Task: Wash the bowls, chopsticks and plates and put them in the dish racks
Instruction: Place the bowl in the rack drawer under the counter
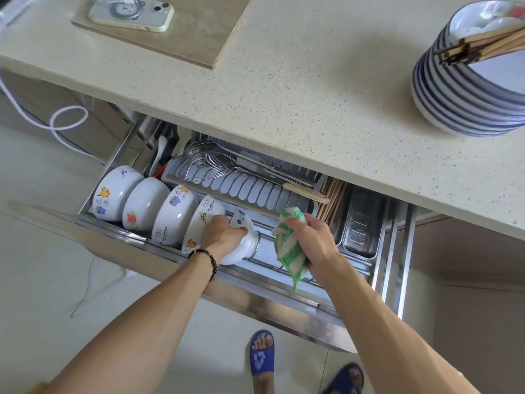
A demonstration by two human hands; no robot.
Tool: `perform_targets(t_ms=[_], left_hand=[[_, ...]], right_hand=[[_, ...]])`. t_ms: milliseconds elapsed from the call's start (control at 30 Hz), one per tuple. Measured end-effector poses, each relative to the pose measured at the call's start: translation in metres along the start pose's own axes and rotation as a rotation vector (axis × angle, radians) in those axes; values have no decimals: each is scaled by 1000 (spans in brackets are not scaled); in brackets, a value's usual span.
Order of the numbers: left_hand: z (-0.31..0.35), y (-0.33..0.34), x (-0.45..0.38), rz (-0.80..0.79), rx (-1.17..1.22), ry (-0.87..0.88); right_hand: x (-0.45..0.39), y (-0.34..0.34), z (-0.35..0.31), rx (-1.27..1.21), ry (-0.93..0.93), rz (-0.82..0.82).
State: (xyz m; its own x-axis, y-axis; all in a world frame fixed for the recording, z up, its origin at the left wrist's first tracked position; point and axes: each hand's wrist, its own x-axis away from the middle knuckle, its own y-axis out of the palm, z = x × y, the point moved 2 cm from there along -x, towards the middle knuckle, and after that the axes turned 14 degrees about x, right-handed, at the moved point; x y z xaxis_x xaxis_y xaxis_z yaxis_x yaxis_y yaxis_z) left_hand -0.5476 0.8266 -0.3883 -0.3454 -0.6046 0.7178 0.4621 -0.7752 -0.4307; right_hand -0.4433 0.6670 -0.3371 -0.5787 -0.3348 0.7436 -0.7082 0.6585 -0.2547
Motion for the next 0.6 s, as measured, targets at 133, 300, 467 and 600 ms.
perform_targets(t_ms=[133,300,467,600], left_hand=[[18,-3,33,21,-196,186],[59,-1,88,40,-359,542],[107,16,141,54,-489,814],[148,47,179,38,-570,932]], right_hand=[[13,-10,-6,1,-13,22],[41,-42,-20,32,-84,92],[80,-95,-32,6,-149,184],[107,-156,-35,-42,-146,288]])
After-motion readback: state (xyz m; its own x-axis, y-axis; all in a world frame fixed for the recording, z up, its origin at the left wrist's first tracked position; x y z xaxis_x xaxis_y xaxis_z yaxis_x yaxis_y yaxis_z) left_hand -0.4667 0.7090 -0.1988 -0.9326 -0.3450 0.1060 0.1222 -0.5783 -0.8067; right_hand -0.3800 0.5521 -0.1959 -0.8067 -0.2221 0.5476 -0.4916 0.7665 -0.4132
